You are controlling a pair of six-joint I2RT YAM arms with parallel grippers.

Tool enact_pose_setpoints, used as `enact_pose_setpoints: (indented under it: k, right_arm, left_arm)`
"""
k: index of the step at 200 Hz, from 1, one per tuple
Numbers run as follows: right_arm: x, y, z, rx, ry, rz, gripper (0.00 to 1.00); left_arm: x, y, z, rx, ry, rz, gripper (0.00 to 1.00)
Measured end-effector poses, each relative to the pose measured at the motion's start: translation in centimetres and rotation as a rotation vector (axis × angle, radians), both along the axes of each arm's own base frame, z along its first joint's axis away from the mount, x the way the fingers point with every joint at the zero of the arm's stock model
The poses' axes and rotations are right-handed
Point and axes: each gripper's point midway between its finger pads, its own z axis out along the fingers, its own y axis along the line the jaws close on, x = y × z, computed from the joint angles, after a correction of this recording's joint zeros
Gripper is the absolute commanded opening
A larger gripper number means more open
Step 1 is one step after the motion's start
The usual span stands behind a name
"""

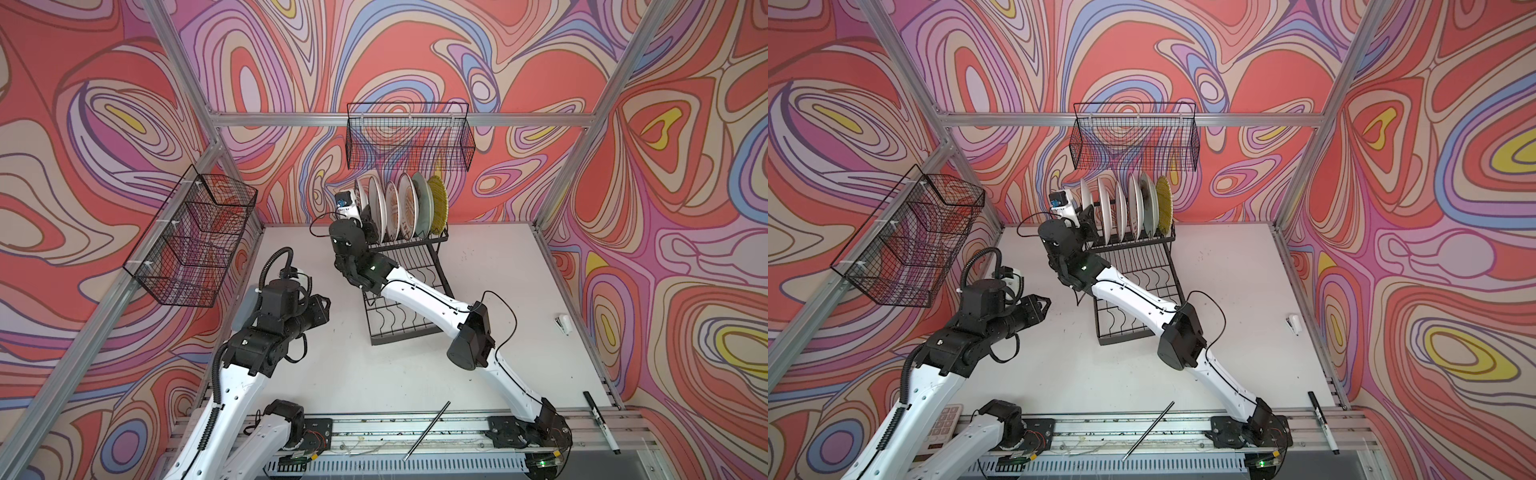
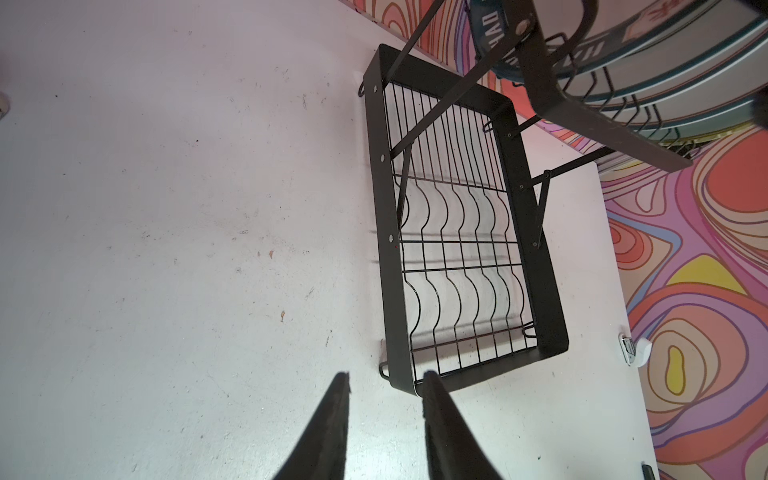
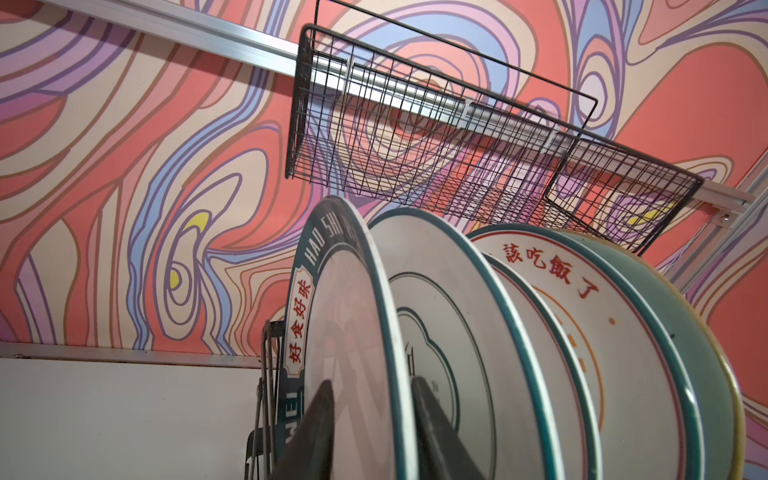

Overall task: Load the plates into the dish rack
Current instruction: 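Lower the plate into the rack slot farthest from the other plates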

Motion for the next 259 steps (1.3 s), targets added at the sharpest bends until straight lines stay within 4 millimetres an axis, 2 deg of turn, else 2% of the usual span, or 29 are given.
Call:
enact_pose_setpoints:
  k: [31,48,148,188,259]
  right_arm:
    - [0.0,0.3,0.0,0.0,-0.001,0.019,0.4]
    - [0.1,0.5,0.0,-0.001,-0.001,0.028,0.36]
    - [-0.1,1.4,0.5,-0.042,-0.01,0.071,0.36]
    - [-0.2,1.9,0.2,-0.058,-0.01,0.086,0.3]
    - [-0.4,2.6,-0.2,-0.084,-0.003,0.117,0.33]
  left_arm:
    - [-0.1,0.0,0.2,-0.001,-0.007,0.0,0.35]
    - [-0.1,0.0,0.3,-0.003,-0.01,0.0,0.35]
    - [0.0,-0.1,0.0,-0.004,0.001,-0.006,0.35]
    - [0.0,-0.1,0.0,-0.004,0.003,-0.006,0.35]
    - [0.0,-0.1,0.0,-0.004,0.003,-0.006,0.35]
